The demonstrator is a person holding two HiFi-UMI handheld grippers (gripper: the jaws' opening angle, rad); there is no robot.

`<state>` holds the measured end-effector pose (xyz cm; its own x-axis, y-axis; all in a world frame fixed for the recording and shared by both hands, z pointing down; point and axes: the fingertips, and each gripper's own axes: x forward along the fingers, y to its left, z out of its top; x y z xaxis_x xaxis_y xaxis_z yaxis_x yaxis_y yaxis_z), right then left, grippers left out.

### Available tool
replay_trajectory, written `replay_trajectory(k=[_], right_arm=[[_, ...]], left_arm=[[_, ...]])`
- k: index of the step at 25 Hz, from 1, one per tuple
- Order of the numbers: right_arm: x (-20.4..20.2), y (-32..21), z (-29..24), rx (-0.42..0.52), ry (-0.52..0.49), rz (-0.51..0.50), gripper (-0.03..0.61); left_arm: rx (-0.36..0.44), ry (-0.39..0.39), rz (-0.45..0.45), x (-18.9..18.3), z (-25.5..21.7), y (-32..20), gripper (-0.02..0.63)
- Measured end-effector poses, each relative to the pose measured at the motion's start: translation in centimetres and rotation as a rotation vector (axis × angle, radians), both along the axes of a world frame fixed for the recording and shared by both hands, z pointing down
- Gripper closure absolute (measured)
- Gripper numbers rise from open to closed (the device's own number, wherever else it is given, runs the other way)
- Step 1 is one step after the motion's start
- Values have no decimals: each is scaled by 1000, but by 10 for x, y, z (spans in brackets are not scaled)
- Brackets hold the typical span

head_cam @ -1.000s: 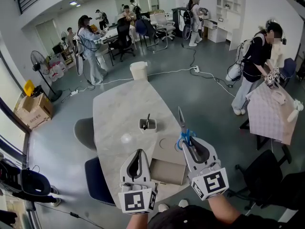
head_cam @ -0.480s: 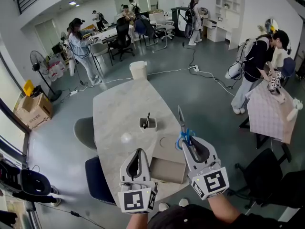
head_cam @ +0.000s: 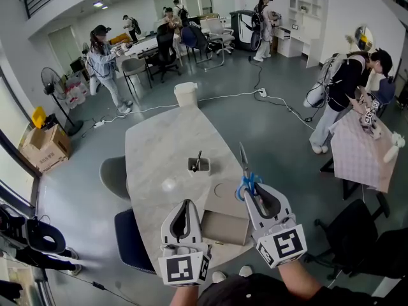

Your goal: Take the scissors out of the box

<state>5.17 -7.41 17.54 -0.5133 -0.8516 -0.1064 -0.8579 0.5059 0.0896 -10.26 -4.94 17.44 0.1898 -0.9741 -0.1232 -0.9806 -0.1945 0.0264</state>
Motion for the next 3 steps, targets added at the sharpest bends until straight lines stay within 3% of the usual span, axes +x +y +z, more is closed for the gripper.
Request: replay_trajectory(k=[3], right_arm=[[0,1,-3,1,-3,-2,502]], left_arm=[[0,-5,-3,1,-2,1,597]])
